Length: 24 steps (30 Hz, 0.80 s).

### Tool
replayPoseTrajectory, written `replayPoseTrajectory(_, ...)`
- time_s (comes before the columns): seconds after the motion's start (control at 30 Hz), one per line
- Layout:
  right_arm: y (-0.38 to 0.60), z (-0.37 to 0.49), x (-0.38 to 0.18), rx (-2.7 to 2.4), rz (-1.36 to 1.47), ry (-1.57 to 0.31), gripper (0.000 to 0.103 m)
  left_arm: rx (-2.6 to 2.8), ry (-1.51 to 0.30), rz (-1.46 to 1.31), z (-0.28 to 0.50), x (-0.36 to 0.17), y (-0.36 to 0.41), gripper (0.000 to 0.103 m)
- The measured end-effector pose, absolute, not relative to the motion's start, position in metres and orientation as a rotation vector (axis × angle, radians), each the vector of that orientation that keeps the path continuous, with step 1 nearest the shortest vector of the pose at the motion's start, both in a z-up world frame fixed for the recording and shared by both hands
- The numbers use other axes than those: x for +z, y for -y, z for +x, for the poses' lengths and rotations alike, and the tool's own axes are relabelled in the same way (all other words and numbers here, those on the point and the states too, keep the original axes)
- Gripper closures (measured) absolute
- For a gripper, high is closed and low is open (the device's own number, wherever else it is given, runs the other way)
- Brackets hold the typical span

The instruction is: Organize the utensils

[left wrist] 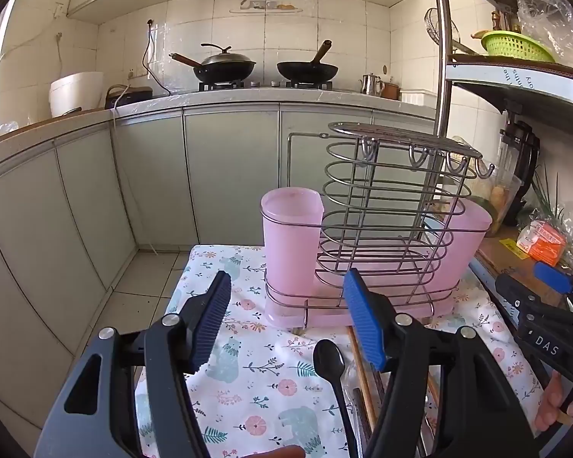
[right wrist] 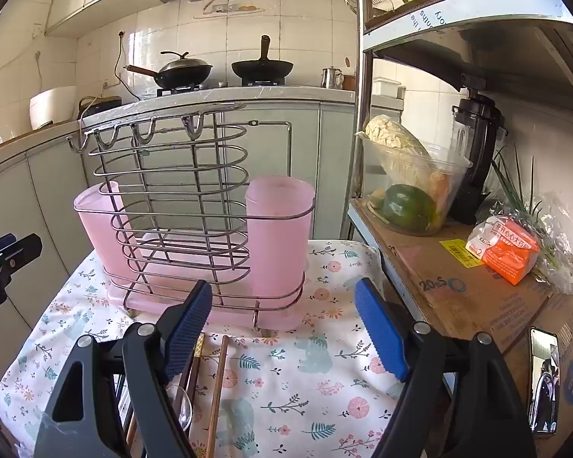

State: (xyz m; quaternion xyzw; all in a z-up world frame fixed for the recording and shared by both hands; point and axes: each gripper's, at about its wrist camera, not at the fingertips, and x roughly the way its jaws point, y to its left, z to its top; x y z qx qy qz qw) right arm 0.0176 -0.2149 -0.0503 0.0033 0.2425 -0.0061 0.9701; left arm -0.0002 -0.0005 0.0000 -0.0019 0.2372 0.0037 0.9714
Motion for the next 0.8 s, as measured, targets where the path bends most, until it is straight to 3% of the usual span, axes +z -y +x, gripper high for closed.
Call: replayPoseTrajectory(0.8,0.2144,0.0167,-0.0510,-0.009,0.001,-0.490,0.026,0.003,-0.488,-0.013,-0.0049,0.0021,-0.0010,0.041)
